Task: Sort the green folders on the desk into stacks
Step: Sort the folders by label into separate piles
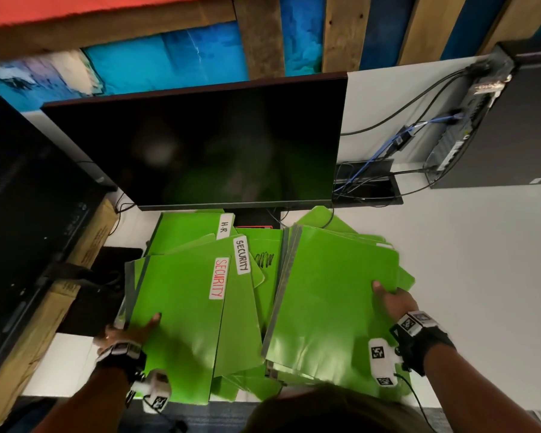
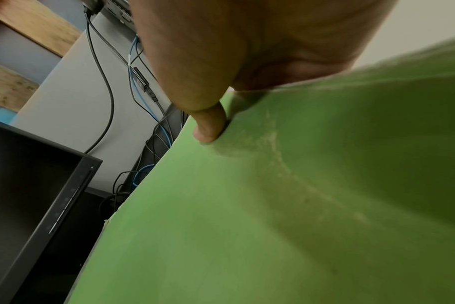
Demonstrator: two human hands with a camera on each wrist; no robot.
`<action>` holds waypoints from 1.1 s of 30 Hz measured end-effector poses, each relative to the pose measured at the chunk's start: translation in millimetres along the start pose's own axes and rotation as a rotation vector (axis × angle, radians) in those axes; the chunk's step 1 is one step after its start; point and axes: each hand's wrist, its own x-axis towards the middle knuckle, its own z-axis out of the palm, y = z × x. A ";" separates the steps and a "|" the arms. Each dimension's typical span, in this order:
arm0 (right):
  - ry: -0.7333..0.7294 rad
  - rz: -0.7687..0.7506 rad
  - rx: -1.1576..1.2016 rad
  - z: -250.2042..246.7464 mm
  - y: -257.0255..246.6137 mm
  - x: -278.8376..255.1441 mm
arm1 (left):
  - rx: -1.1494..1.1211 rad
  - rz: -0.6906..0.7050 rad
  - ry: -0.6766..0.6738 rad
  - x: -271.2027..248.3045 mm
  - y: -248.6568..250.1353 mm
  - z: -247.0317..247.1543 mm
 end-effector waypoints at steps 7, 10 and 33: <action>-0.001 -0.007 0.004 0.1 -0.8 0.0 | -0.214 0.076 0.057 -27.8 2.9 -7.6; 0.002 -0.006 0.004 -0.2 -1.7 0.2 | -0.338 0.102 0.157 -36.6 10.9 -4.2; -0.028 -0.007 -0.008 -6.1 -6.9 -5.0 | -0.758 0.503 -0.295 -34.7 48.9 -25.4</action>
